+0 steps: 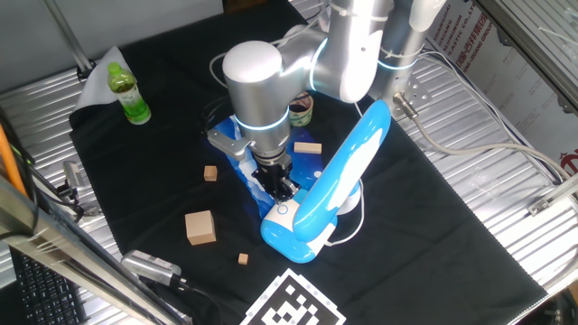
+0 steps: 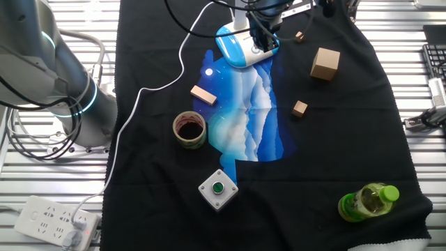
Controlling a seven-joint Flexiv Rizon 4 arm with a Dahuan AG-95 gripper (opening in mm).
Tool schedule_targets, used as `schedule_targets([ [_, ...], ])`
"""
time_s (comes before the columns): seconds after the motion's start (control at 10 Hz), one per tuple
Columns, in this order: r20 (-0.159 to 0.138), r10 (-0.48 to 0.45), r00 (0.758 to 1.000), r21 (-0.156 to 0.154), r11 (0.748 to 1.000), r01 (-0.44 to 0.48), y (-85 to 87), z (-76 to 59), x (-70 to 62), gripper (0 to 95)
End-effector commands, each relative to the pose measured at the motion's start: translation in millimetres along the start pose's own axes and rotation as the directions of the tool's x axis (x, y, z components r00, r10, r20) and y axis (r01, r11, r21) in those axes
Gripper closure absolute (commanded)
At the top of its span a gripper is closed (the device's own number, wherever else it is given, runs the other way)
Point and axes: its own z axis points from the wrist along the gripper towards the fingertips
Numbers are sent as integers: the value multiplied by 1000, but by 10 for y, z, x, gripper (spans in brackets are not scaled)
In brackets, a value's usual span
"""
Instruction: Turn on the desk lamp by pressing the button
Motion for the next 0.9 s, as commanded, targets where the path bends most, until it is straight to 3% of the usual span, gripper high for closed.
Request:
schedule_targets([
  [0.1,0,0,1000,1,1000,0,-7,18,-3,950],
  [0.9,2,0,1000,4,1000,0,-6,84,2,950],
])
